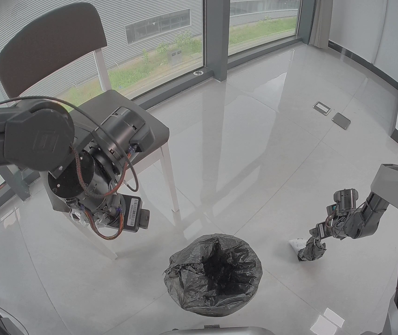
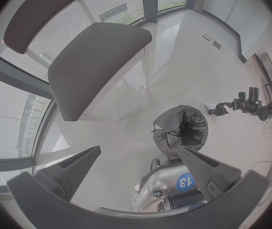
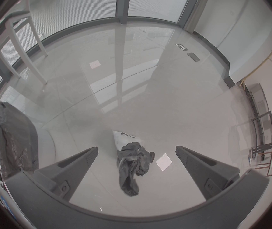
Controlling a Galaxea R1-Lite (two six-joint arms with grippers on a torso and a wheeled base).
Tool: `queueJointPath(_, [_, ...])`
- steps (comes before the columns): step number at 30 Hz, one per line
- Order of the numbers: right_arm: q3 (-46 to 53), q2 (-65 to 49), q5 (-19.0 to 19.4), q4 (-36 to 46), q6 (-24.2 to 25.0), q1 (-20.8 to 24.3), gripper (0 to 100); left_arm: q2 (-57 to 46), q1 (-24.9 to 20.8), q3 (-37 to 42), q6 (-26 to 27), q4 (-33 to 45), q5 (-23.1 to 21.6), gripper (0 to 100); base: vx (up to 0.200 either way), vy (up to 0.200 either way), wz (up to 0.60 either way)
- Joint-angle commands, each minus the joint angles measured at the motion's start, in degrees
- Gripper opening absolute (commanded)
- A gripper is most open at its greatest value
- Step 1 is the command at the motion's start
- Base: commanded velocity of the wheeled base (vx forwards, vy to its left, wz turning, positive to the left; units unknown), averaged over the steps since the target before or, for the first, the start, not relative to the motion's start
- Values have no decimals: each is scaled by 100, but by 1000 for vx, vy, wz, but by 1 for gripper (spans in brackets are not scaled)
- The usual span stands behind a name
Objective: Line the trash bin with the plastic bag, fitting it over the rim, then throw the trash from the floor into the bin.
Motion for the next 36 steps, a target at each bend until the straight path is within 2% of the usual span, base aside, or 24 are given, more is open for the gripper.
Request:
queueJointPath(1, [-1059,361,-65,456,118,-74,100,5,-69,36,-40,-7,-1,100,0,0,0])
queueJointPath(5, [-2184,687,-117,1185,531,-48,100,-4,-78,36,-93,-7,-10,100,0,0,0])
queueJointPath(9, [-2764,994,-214,1431,627,-56,100,-13,-78,36,-102,-7,-10,100,0,0,0])
queueJointPath(17, [-3010,1232,-205,1563,636,-39,100,-30,-104,36,-111,-156,-36,100,0,0,0])
queueJointPath(28, [-3019,1232,-214,1607,610,-30,100,-30,-245,36,-163,-218,-1,100,-200,0,0])
queueJointPath(31, [-3142,1232,-197,1871,601,-30,100,-30,-236,167,-374,-587,34,100,-67,0,0])
queueJointPath(36, [-3687,1539,-267,2135,601,-30,100,-48,-298,466,-392,-982,175,100,0,0,0])
